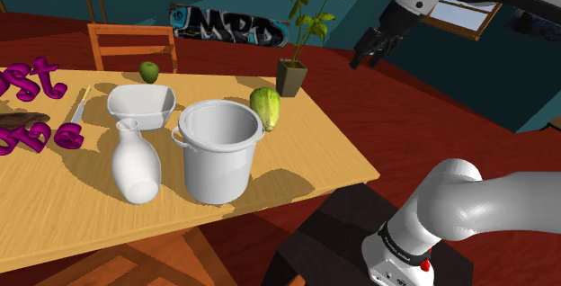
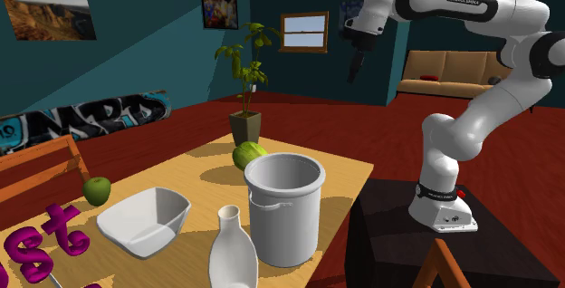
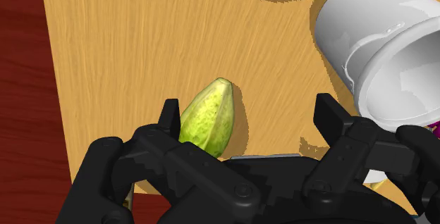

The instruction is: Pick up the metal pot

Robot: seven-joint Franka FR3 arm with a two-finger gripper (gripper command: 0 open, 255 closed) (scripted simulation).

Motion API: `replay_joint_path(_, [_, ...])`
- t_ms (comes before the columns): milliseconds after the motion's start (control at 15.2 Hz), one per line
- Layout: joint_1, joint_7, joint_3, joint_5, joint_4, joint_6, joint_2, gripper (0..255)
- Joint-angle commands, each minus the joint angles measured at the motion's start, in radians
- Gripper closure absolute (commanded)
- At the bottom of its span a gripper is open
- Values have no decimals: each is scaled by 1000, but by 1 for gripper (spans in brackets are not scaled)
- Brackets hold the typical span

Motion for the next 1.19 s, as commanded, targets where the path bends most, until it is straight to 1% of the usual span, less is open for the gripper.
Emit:
replay_joint_path(0, [0, 0, 0, 0, 0, 0, 0, 0])
replay_joint_path(330, [11, 102, 92, 22, -58, 126, 72, 0])
replay_joint_path(594, [17, 185, 166, 30, -79, 225, 155, 0])
replay_joint_path(858, [16, 273, 240, 24, -78, 320, 258, 0])
replay_joint_path(1122, [7, 368, 315, -1, -53, 407, 380, 0])
